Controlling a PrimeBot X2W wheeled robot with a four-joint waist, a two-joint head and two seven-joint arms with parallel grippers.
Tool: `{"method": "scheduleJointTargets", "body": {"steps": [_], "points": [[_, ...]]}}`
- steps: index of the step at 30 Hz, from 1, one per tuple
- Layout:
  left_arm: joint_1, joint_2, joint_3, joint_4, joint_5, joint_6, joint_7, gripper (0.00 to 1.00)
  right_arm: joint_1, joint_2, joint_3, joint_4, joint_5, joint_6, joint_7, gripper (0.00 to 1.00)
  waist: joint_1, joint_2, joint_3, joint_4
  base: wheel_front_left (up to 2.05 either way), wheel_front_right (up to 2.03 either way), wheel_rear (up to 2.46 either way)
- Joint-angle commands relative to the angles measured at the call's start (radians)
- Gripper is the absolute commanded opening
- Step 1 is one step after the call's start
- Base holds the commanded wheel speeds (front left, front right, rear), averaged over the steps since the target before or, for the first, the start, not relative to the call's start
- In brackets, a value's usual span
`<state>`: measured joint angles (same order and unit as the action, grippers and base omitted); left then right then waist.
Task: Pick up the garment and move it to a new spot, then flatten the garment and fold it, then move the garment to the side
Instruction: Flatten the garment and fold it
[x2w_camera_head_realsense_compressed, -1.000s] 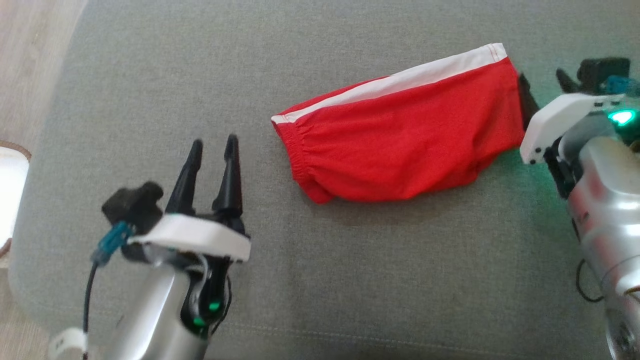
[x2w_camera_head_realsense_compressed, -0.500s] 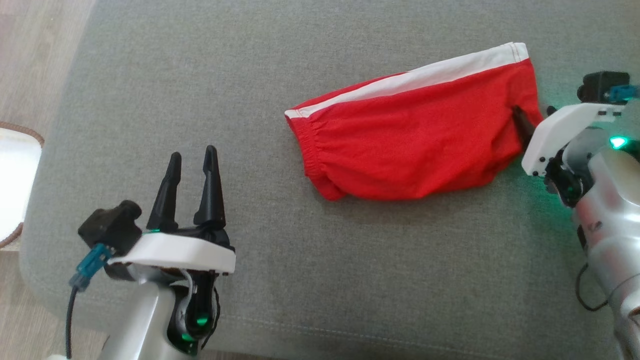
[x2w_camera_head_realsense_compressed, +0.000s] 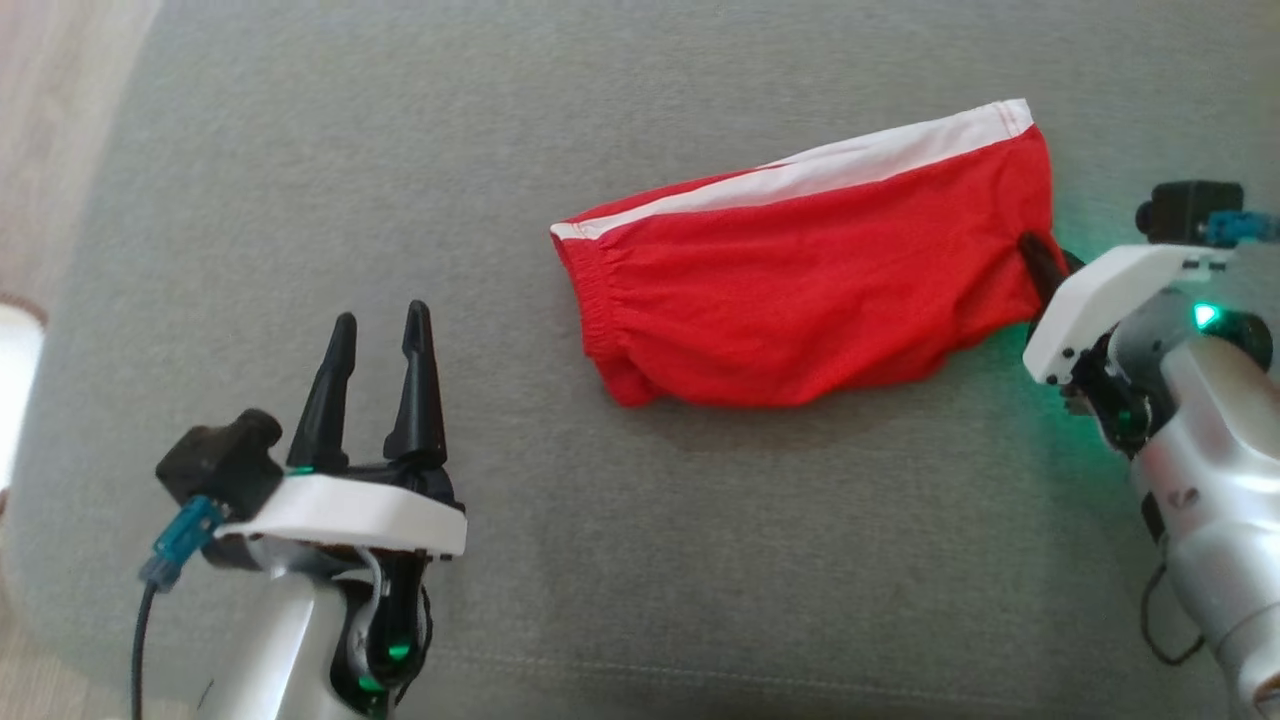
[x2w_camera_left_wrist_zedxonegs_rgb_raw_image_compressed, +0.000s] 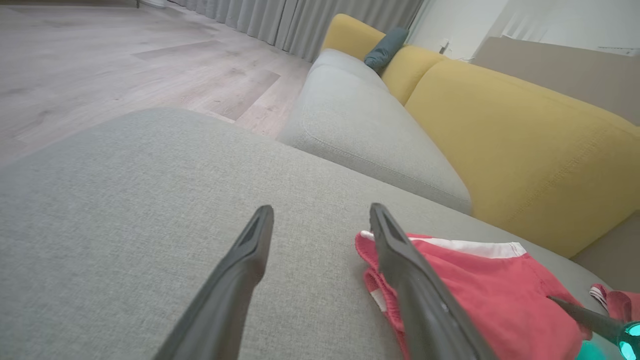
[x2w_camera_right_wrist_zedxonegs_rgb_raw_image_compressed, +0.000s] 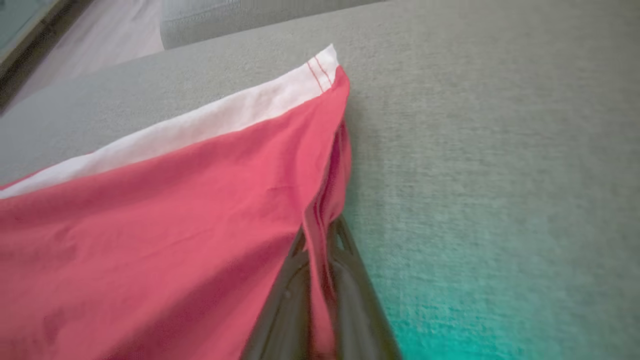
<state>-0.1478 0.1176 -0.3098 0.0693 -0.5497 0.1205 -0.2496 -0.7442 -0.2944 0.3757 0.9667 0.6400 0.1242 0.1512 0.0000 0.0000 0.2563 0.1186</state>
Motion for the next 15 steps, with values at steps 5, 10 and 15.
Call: {"method": "scheduleJointTargets", "body": {"steps": [5, 10, 15], "points": [[-0.008, 0.025, 0.029, -0.035, 0.013, 0.004, -0.007, 1.0, 0.067, -0.025, -0.006, -0.071, 0.016, 0.007, -0.104, 0.0, 0.0, 0.0, -0.031, -0.087, 0.0, 0.0, 0.0], [-0.002, 0.033, 0.02, -0.037, 0.023, 0.01, -0.002, 1.0, 0.14, -0.027, -0.055, -0.098, 0.005, 0.007, -0.178, 0.0, 0.0, 0.0, -0.036, -0.142, 0.0, 0.0, 0.0], [-0.002, 0.042, 0.01, -0.036, 0.036, 0.014, 0.003, 1.0, 0.186, -0.011, -0.1, -0.132, -0.006, 0.007, -0.209, 0.0, 0.0, 0.0, -0.037, -0.165, 0.0, 0.0, 0.0]]}}
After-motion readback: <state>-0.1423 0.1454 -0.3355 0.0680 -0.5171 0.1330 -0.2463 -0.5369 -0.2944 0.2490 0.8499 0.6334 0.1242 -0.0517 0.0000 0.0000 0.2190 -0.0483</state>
